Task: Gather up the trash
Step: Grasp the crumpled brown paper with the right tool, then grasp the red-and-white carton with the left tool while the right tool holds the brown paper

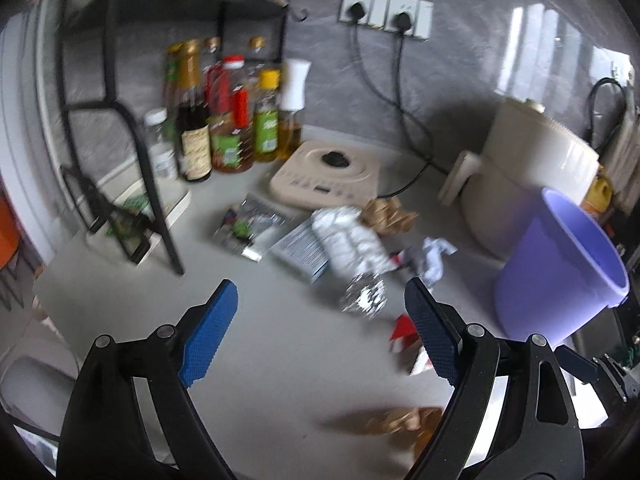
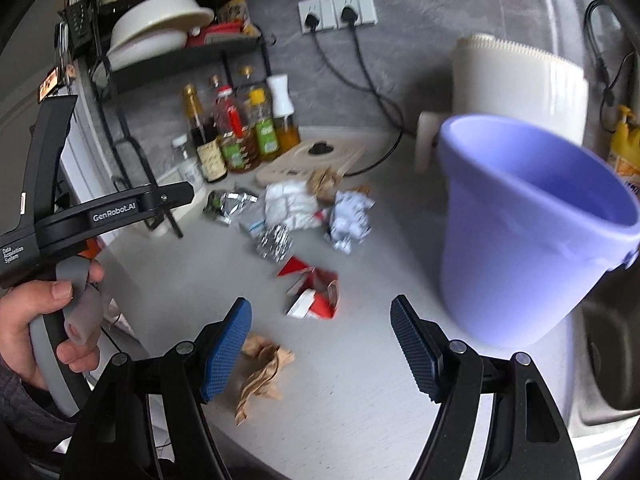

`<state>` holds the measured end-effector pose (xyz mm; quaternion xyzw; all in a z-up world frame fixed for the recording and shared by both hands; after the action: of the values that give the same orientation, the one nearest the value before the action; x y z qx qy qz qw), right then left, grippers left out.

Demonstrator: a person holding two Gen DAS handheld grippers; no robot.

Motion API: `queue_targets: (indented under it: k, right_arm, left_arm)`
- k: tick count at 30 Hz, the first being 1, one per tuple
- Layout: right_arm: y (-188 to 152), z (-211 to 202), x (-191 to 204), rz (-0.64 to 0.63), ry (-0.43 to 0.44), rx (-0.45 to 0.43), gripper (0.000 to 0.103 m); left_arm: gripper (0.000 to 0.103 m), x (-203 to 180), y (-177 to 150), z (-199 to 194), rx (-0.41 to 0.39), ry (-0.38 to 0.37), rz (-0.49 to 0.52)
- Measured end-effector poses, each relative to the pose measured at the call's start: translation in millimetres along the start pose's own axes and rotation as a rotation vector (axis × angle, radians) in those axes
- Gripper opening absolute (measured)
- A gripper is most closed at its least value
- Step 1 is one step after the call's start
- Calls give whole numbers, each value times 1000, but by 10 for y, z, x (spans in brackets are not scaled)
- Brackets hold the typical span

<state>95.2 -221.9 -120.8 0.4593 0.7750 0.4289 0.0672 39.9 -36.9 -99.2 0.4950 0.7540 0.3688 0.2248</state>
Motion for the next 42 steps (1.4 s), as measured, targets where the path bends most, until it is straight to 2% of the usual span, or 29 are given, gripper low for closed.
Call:
queue_targets:
  k: [12, 17, 20, 21, 22, 25, 34, 42]
  right_arm:
    - [-338, 456, 121, 14, 21, 128, 69]
    - [-527, 661, 146, 33, 26, 211, 56]
    - [-629, 750, 128, 44, 25, 258, 39]
    - [-638, 767, 122, 51, 29, 263, 27]
    - [-636, 773, 104, 58, 23, 265, 20]
    - [-593, 762, 39, 69, -7, 245, 17]
    - [-394, 603, -201, 106, -55, 154, 16]
    - [-270, 421, -587, 164, -138, 94, 16]
  left_arm:
    - [85, 118, -400, 191, 100, 7, 3]
    - [85, 164, -466, 283, 129, 4, 27]
    - [85, 174, -511, 334, 147, -2, 46]
    - [85, 174, -528, 351, 153, -4, 50]
    - [85, 169, -547, 369, 160, -8, 52]
    - [85, 141, -566, 410, 170, -21, 51]
    - [85, -162, -488, 523, 166, -79, 87]
    - [85, -534, -434, 635, 169, -153, 131]
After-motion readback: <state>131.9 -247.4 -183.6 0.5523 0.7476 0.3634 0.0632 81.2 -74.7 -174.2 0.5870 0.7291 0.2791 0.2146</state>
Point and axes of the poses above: each gripper's, at about its wrist camera, not at the fingertips, and z roughly the way its jaws point, x to its left, y to its top, the point moved 8 cm from there along z, roughly the way its jaws point, and after that the axes turned 12 degrees about z, right-handed, at the moved point
